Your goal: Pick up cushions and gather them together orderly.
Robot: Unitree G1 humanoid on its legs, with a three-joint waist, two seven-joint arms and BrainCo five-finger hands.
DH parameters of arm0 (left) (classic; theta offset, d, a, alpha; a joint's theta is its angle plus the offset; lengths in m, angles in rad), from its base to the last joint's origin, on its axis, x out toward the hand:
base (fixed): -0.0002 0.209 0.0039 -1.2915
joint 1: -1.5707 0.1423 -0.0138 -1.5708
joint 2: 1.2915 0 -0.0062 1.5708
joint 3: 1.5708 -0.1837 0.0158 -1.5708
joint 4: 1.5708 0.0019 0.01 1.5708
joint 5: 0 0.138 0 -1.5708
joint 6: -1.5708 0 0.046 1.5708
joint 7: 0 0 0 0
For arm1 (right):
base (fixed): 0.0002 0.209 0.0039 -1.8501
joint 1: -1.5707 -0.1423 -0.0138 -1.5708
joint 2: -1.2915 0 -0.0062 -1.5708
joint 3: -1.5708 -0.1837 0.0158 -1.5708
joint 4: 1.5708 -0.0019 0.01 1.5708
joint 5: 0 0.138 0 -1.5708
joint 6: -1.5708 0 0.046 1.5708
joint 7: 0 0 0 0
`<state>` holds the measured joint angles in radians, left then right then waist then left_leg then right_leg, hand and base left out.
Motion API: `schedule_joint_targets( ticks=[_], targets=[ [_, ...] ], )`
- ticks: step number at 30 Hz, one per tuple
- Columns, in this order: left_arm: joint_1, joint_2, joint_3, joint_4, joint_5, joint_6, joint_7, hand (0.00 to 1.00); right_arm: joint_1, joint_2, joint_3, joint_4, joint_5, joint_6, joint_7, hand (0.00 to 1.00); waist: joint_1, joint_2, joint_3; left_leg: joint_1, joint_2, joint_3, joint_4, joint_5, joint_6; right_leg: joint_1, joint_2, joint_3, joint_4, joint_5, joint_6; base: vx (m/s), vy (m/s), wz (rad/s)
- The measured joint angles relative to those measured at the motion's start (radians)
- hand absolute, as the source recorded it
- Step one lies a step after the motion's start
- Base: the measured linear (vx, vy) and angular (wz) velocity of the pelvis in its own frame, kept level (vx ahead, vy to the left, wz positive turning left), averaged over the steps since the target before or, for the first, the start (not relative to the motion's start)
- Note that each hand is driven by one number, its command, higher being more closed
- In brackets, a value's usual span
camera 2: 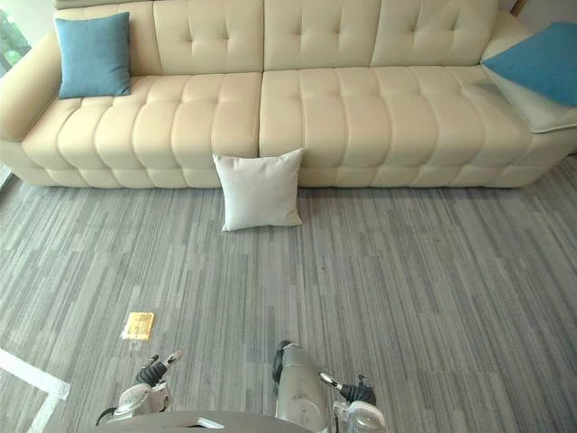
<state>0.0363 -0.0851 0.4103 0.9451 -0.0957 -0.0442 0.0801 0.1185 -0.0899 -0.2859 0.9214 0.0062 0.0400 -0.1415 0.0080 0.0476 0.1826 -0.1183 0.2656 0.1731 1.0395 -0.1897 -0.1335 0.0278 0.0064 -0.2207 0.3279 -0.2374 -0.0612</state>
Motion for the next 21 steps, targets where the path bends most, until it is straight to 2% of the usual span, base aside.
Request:
schedule_joint_targets(
  ticks=[2,4,5,6,7,8,9,10,12,13,14,15,16,17,19,21],
  targets=[
    [0.007,-0.003,-0.004,-0.012,0.0,-0.007,0.0,0.0,-0.002,0.0,0.0,-0.001,0.0,0.004,0.0,0.0,0.016,-0.002,0.001,-0.093,-0.004,0.067,-0.142,-0.051,0.051,0.066,-0.013,0.018,-0.054,0.005,0.023,0.33,0.146,-0.37],
    [0.008,0.009,-0.014,-0.011,0.0,-0.008,0.0,0.0,0.001,0.004,0.0,-0.001,0.003,0.006,0.0,0.0,0.029,-0.011,0.005,-0.139,-0.051,0.077,-0.434,-0.047,0.065,0.122,-0.046,0.033,-0.088,-0.005,0.075,0.46,0.274,-0.29],
    [0.014,0.011,-0.018,-0.011,0.0,-0.01,0.001,0.0,0.004,0.004,0.0,-0.001,0.005,0.006,0.0,0.0,0.034,-0.012,0.005,-0.149,-0.08,0.064,-0.601,-0.002,0.063,0.148,-0.066,0.045,-0.094,-0.036,0.095,0.45,0.309,-0.19],
    [0.02,0.014,-0.019,-0.01,0.0,-0.011,0.001,0.0,0.006,0.005,0.004,0.0,0.005,0.006,-0.001,0.0,0.039,-0.017,0.005,-0.146,-0.093,0.059,-0.633,0.069,0.069,0.162,-0.079,0.056,-0.094,-0.051,0.112,0.48,0.311,-0.3],
    [0.037,0.018,-0.015,-0.007,-0.006,-0.011,0.0,0.0,0.009,0.006,0.021,0.0,0.006,0.006,-0.001,0.0,0.047,-0.028,-0.004,-0.134,-0.119,0.063,-0.646,0.146,0.105,0.179,-0.089,0.085,-0.096,-0.066,0.128,0.4,0.243,-0.2],
    [0.037,0.036,-0.014,-0.01,-0.012,-0.016,0.001,0.0,0.007,0.023,0.045,0.003,0.006,0.004,-0.001,0.0,0.046,-0.058,-0.023,-0.133,-0.154,0.082,-0.629,0.102,0.125,0.181,-0.121,0.123,-0.112,-0.062,0.104,0.52,0.301,-0.12],
    [0.036,0.041,-0.014,-0.01,-0.014,-0.017,0.0,0.0,0.007,0.027,0.048,0.004,0.006,0.004,0.0,0.0,0.045,-0.067,-0.026,-0.146,-0.16,0.084,-0.61,0.078,0.133,0.179,-0.125,0.147,-0.117,-0.046,0.095,0.51,0.323,0.0],
    [0.032,0.044,0.0,-0.012,-0.024,-0.019,-0.003,0.0,-0.006,0.041,0.049,0.002,0.006,0.002,0.001,0.0,0.052,-0.08,-0.021,-0.15,-0.164,0.089,-0.575,0.047,0.155,0.18,-0.131,0.185,-0.114,-0.018,0.097,0.49,0.323,-0.06],
    [0.031,0.05,0.022,-0.009,-0.038,-0.019,-0.004,0.0,-0.011,0.076,0.05,0.002,0.005,-0.001,0.001,0.0,0.063,-0.108,-0.035,-0.134,-0.174,0.117,-0.543,-0.008,0.168,0.166,-0.153,0.223,-0.055,-0.012,0.106,0.45,0.254,-0.24],
    [0.031,0.051,0.019,-0.007,-0.042,-0.018,0.0,0.0,-0.016,0.101,0.067,0.002,-0.001,-0.007,0.003,0.0,0.081,-0.116,-0.04,-0.096,-0.178,0.139,-0.539,-0.052,0.17,0.096,-0.168,0.245,0.126,0.0,0.134,0.39,0.17,-0.35],
    [0.033,0.057,0.017,0.0,-0.042,-0.018,0.0,0.0,-0.017,0.096,0.079,-0.002,-0.006,-0.013,0.012,0.0,0.075,-0.116,-0.04,-0.078,-0.185,0.14,-0.543,-0.061,0.171,0.052,-0.177,0.246,0.229,0.012,0.167,0.44,0.123,-0.24],
    [0.03,0.071,0.01,0.02,-0.042,-0.012,0.0,0.0,-0.02,0.094,0.083,-0.004,-0.01,-0.019,0.026,0.0,0.063,-0.116,-0.038,-0.036,-0.196,0.139,-0.559,-0.079,0.178,-0.022,-0.187,0.242,0.411,0.012,0.209,0.21,0.04,0.05],
    [0.028,0.073,0.009,0.027,-0.042,-0.009,0.001,0.0,-0.021,0.093,0.083,-0.004,-0.01,-0.019,0.027,0.0,0.061,-0.115,-0.038,-0.015,-0.2,0.137,-0.571,-0.083,0.176,-0.048,-0.188,0.234,0.473,0.007,0.213,0.42,0.056,0.09],
    [0.026,0.076,0.001,0.039,-0.042,-0.005,0.002,0.0,-0.025,0.092,0.082,-0.006,-0.011,-0.022,0.028,0.0,0.058,-0.115,-0.038,0.063,-0.209,0.136,-0.624,-0.089,0.175,-0.118,-0.191,0.186,0.591,-0.01,0.202,0.28,0.011,0.07],
    [0.03,0.079,-0.022,0.047,-0.043,-0.006,0.001,0.0,-0.03,0.089,0.08,-0.009,-0.011,-0.025,0.029,0.0,0.054,-0.109,-0.035,0.149,-0.209,0.136,-0.685,-0.088,0.171,-0.173,-0.195,0.11,0.595,-0.046,0.166,0.36,-0.035,0.09],
    [0.029,0.078,-0.025,0.051,-0.044,-0.006,0.002,0.0,-0.034,0.087,0.076,-0.014,-0.011,-0.029,0.029,0.0,0.047,-0.104,-0.035,0.205,-0.203,0.133,-0.734,-0.086,0.164,-0.217,-0.197,0.047,0.521,-0.065,0.14,0.24,-0.077,0.07]
  ],
)
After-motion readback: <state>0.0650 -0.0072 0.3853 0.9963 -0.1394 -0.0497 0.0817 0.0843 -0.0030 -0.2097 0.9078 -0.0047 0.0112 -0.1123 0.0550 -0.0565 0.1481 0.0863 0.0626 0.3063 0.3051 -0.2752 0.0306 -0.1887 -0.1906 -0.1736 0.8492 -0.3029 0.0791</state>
